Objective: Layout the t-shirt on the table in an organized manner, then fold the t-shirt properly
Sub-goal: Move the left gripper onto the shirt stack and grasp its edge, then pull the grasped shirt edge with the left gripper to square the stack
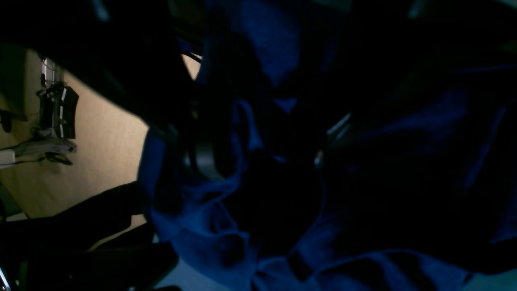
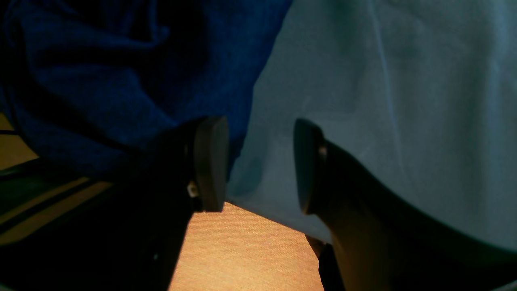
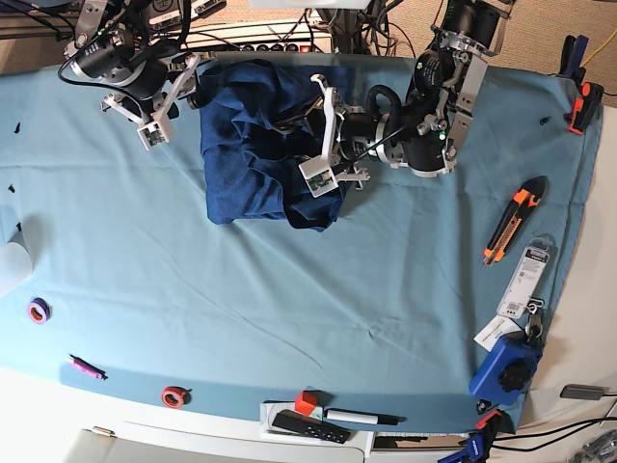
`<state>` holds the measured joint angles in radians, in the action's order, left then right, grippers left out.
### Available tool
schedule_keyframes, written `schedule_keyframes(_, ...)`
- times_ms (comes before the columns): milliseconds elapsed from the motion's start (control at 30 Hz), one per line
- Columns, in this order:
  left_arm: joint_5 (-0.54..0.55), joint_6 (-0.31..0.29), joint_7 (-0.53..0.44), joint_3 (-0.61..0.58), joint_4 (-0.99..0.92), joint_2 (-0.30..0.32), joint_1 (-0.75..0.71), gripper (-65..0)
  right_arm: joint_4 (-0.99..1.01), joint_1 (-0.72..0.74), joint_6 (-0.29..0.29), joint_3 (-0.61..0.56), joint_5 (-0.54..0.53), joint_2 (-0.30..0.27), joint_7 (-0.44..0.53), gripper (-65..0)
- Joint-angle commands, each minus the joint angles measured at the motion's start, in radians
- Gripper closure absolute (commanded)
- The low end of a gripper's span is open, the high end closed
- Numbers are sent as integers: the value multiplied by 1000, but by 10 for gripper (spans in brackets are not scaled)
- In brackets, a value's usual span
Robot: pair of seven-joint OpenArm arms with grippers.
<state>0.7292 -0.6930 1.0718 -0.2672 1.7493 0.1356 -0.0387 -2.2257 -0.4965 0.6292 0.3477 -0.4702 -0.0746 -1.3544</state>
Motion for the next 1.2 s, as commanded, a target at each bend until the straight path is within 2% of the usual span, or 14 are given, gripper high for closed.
schedule_keyframes(0,22,-5,-18,1,17,-5,3,-249,-17,-3,2,5,-8,-6,11,-262)
schedule_keyframes(67,22,-5,-17,1,16,-4,-4,-175,-15,-3,2,5,-9,-5,12,-262)
schedule_keyframes(167,22,-5,-18,1,16,-2,-11,-26,11,-2,2,5,-9,-5,17,-262)
schedule_keyframes(200,22,-5,-16,1,16,-2,-11,0,23,-2,2,5,-9,-5,18,-262)
schedule_keyframes(400,23,-5,37,2,16,1,-11,0,98,-2,2,5,-8,-6,32,-262)
schedule_keyframes(567,127,-5,140,2,17,10,-20,0,107,-2,2,5,-8,-6,50,-262)
schedule_keyframes(733,185,-5,171,2,18,66,-32,0,107,-2,2,5,-8,-6,53,-262)
schedule_keyframes(900,192,5,171,2,18,134,-33,0,107,-2,2,5,-8,-6,53,-262)
schedule_keyframes(1033,199,4,188,4,18,162,-33,0,107,-2,2,5,-8,-6,53,-262)
schedule_keyframes(1100,256,-2,216,18,19,164,-33,0,107,-2,2,5,-8,-6,53,-262)
schedule_keyframes(1167,373,-5,249,50,24,163,-33,0,107,-2,2,5,-8,-6,54,-262)
